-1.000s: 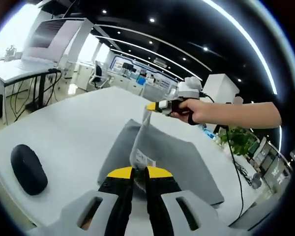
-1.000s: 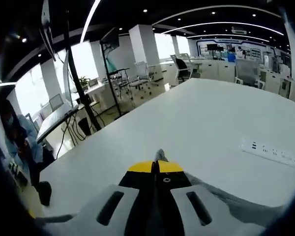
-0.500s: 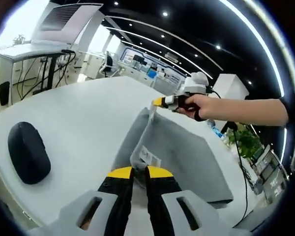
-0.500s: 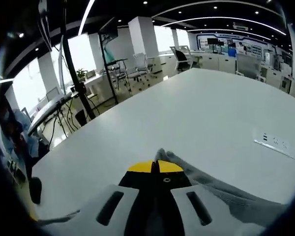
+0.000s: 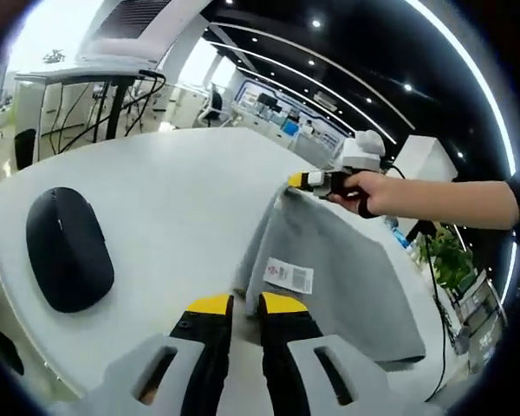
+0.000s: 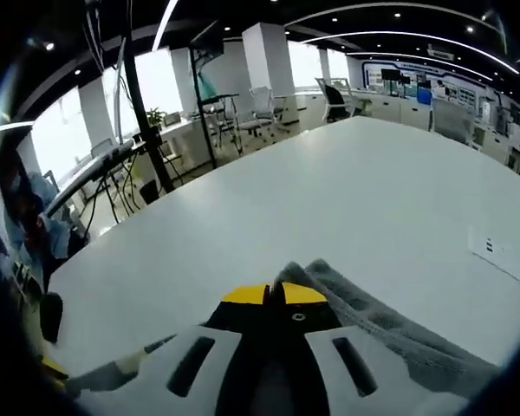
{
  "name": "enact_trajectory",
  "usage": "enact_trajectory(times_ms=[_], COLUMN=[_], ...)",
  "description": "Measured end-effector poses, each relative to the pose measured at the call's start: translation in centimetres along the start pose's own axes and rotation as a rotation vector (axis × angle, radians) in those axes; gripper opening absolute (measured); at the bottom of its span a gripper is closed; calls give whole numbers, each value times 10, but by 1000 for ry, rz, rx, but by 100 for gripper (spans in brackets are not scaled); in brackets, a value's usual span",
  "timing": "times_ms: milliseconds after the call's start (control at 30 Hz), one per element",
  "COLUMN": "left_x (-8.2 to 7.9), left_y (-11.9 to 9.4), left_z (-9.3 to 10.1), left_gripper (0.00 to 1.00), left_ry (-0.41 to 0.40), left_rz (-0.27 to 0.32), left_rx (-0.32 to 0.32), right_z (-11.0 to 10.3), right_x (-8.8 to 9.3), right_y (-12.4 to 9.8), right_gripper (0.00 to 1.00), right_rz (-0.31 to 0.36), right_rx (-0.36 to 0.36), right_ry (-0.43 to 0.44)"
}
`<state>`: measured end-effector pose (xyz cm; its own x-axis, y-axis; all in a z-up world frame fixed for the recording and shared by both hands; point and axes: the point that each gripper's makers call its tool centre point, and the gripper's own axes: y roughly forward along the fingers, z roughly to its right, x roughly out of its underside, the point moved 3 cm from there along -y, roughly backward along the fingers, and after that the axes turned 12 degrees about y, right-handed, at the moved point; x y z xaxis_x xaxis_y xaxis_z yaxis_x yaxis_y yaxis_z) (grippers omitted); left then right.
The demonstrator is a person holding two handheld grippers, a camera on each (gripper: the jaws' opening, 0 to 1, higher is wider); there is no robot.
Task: Fold the towel on the table until its edges align and the towel forms a compact rectangular stack.
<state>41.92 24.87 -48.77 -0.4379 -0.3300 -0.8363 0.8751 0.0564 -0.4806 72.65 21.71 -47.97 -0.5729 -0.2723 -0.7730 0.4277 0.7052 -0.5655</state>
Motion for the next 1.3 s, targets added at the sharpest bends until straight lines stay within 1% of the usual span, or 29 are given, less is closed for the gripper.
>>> enact_trajectory(times_ms=[33,100,133,200,300,333,367,467,533,567,667,700,767,833,900,967,1033,1100,1167,1233,1300], left_x=[-1,-3,-4,-6,-9,-8,-9,-14,-14,-15,-19,-20,-20,-22,-22,-25,-27,-27,-30,-32,-33], left_y=[0,0,0,1,1,1,1,-1,-1,-1,-2,-3,-3,-4,-6,-9,-11,-12,-14,-17,-17], left_z=[-1,1,2,6,12,14,15,24,24,25,29,31,33,41,42,46,51,54,62,72,80], left_gripper=[16,16,16,17,20,20,20,22,23,24,28,30,36,41,46,49,51,53,55,56,57], left_ry=[3,16,18,23,52,63,63,70,73,80,96,108,109,127,146,167,183,191,206,235,257], left_rz=[1,2,5,9,5,-6,-7,-2,2,5,10,16,11,4,7,11,9,1,0,2,4], left_rx=[-4,0,3,13,23,41,42,54,60,67,74,77,80,95,98,105,110,119,138,161,176], right_z=[1,0,-4,-4,-2,-1,-2,0,2,2,8,9,10,14,17,16,20,22,24,23,28], right_x=[-2,-4,-5,-5,-6,-7,-6,-13,-16,-16,-21,-21,-22,-23,-22,-21,-23,-26,-26,-24,-24], right_y=[1,1,0,-4,-7,-9,-16,-21,-27,-31,-35,-38,-48,-49,-57,-68,-68,-73,-80,-91,-93], right_gripper=[5,10,11,16,22,23,24,27,29,30,30,30,31,32,33,34,35,35,35,35,35], right_rz=[6,10,14,8,7,7,4,12,15,16,17,16,17,15,8,7,5,7,5,4,-3], right_rx=[4,-14,-34,-35,-37,-36,-35,-37,-37,-36,-33,-37,-47,-46,-45,-44,-44,-49,-50,-54,-54], right_ry=[-8,-6,-25,-66,-60,-62,-63,-46,-52,-54,-56,-50,-31,-30,-36,-39,-45,-55,-51,-25,-28])
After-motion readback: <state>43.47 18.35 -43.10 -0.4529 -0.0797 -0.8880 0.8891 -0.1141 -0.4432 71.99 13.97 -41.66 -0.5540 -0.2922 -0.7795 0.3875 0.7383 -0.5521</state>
